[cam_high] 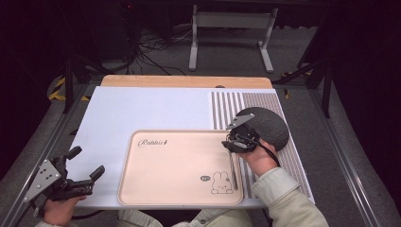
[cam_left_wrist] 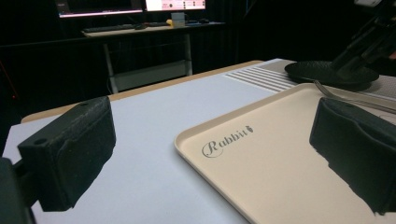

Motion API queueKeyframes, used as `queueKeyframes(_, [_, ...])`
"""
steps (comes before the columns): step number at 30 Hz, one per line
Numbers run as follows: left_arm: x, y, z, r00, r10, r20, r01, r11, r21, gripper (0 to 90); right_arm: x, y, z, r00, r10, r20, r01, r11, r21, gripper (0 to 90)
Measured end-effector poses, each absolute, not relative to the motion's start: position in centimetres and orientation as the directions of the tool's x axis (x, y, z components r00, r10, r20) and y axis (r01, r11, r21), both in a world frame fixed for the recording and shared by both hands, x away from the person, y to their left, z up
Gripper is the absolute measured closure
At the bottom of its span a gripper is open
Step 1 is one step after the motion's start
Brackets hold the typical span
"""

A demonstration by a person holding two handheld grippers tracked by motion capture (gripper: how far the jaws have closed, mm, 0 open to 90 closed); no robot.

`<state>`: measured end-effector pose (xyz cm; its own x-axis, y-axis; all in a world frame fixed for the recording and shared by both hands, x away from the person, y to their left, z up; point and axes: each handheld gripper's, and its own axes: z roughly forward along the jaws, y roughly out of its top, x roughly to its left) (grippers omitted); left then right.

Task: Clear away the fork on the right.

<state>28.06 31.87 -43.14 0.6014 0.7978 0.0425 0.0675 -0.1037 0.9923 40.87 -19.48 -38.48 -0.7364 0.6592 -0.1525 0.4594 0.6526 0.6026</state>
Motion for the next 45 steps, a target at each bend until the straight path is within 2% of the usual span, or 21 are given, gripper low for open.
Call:
queueKeyframes(1, [28.0, 31.9, -43.1, 0.602, 0.798, 0.043, 0.07, -0.106, 0.992, 1.1, 40.9, -19.5, -38.5, -0.736, 0.659, -0.153, 0.459, 0.653, 0.603, 56.1])
queueKeyframes(2, [28.0, 31.9, -43.1, 0.602, 0.798, 0.044, 0.069, -0.107, 0.992, 1.1, 40.4, -20.1, -37.9, -0.743, 0.646, -0.177, 0.414, 0.65, 0.637, 44.3])
queueKeyframes(4, [28.0, 31.9, -43.1, 0.602, 0.797, 0.043, 0.069, -0.105, 0.992, 1.1, 40.1, -20.7, -37.4, -0.732, 0.66, -0.169, 0.41, 0.625, 0.664, 36.1])
queueKeyframes(5, [28.0, 31.9, -43.1, 0.601, 0.798, 0.043, 0.069, -0.105, 0.992, 1.1, 40.1, -20.7, -37.4, -0.732, 0.66, -0.169, 0.41, 0.625, 0.664, 36.1])
queueKeyframes(6, [28.0, 31.9, -43.1, 0.601, 0.798, 0.044, 0.069, -0.107, 0.992, 1.1, 39.9, -21.0, -37.1, -0.732, 0.66, -0.166, 0.401, 0.616, 0.678, 30.6])
queueKeyframes(11, [27.9, 31.9, -43.1, 0.598, 0.8, 0.042, 0.067, -0.102, 0.992, 1.0, 38.8, -23.1, -35.9, -0.723, 0.677, -0.138, 0.365, 0.545, 0.755, 15.4])
queueKeyframes(15, [28.0, 31.9, -43.1, 0.598, 0.8, 0.042, 0.069, -0.104, 0.992, 1.1, 38.0, -24.5, -35.2, -0.721, 0.681, -0.127, 0.325, 0.495, 0.806, 8.2])
queueKeyframes(25, [27.9, 31.9, -43.1, 0.598, 0.8, 0.043, 0.069, -0.105, 0.992, 1.1, 36.5, -27.0, -34.6, -0.715, 0.691, -0.111, 0.274, 0.421, 0.865, 1.0])
queueKeyframes(45, [27.9, 31.9, -43.1, 0.598, 0.8, 0.044, 0.068, -0.105, 0.992, 1.1, 32.7, -31.3, -35.6, -0.702, 0.699, -0.137, 0.126, 0.312, 0.942, 0.0])
